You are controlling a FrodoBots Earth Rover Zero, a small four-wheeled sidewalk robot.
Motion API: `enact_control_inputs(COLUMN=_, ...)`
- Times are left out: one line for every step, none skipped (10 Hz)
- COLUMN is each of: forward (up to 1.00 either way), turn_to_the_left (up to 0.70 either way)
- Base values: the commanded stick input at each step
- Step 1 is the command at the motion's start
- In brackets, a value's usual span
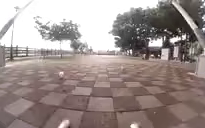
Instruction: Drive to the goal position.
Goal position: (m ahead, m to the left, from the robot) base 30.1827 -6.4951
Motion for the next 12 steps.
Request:
enact_control_inputs(forward=1.0, turn_to_the_left=0.0)
enact_control_inputs(forward=1.0, turn_to_the_left=-0.01)
enact_control_inputs(forward=1.0, turn_to_the_left=-0.07)
enact_control_inputs(forward=1.0, turn_to_the_left=-0.18)
enact_control_inputs(forward=1.0, turn_to_the_left=-0.36)
enact_control_inputs(forward=1.0, turn_to_the_left=-0.29)
enact_control_inputs(forward=1.0, turn_to_the_left=-0.09)
enact_control_inputs(forward=1.0, turn_to_the_left=0.0)
enact_control_inputs(forward=1.0, turn_to_the_left=0.0)
enact_control_inputs(forward=1.0, turn_to_the_left=0.0)
enact_control_inputs(forward=1.0, turn_to_the_left=0.0)
enact_control_inputs(forward=1.0, turn_to_the_left=0.0)
